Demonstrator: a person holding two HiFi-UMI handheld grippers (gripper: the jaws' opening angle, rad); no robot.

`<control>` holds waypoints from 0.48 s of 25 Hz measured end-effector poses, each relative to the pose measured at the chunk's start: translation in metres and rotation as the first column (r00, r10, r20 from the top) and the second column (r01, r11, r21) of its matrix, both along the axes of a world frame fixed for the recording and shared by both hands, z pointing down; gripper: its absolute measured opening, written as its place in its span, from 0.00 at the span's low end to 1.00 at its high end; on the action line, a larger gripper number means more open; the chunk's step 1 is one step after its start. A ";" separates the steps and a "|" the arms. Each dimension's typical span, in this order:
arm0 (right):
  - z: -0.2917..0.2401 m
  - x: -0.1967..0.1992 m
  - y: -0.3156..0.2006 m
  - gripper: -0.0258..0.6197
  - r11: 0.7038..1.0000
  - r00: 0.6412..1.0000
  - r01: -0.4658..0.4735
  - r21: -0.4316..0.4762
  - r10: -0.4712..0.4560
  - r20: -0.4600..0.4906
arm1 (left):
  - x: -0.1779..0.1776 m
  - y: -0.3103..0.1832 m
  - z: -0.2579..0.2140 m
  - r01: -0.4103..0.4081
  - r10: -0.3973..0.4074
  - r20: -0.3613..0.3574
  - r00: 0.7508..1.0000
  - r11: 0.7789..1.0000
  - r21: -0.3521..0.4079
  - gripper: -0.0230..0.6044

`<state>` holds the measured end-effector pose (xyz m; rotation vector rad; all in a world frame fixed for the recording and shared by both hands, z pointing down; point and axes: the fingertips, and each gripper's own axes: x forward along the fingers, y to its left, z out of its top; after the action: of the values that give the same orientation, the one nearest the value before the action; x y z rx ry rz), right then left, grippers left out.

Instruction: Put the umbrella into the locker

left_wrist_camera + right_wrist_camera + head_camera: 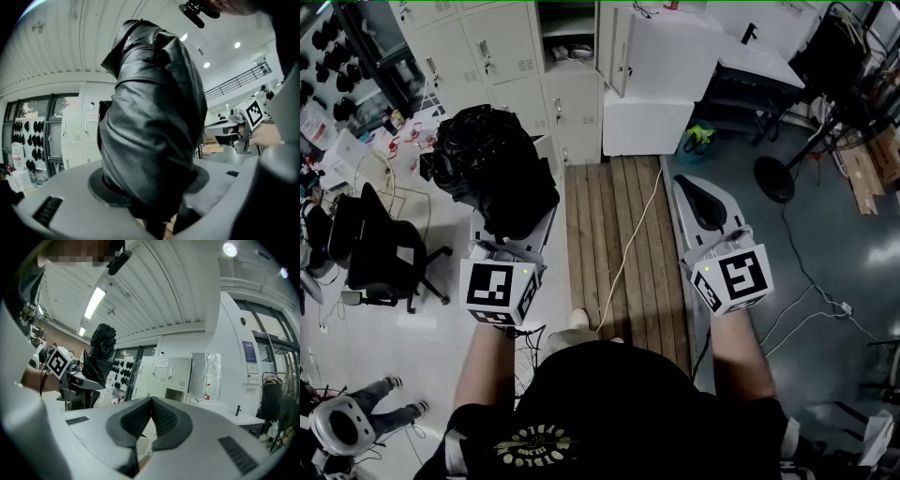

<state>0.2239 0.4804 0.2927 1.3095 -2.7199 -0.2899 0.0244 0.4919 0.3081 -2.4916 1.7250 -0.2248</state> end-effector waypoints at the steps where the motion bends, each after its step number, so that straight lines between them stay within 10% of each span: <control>1: -0.001 0.002 0.000 0.08 1.000 1.000 0.001 -0.001 -0.001 -0.002 | 0.002 0.001 -0.003 -0.001 0.001 0.004 1.000 1.000 0.004 0.45; 12: -0.016 0.020 0.009 0.08 0.998 0.996 0.054 -0.011 -0.053 0.077 | 0.011 0.013 -0.016 0.042 -0.042 0.008 0.999 0.999 -0.010 0.46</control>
<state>0.2441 0.4893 0.2763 1.2723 -2.8190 -0.2309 0.0358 0.5046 0.2921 -2.4604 1.7788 -0.2470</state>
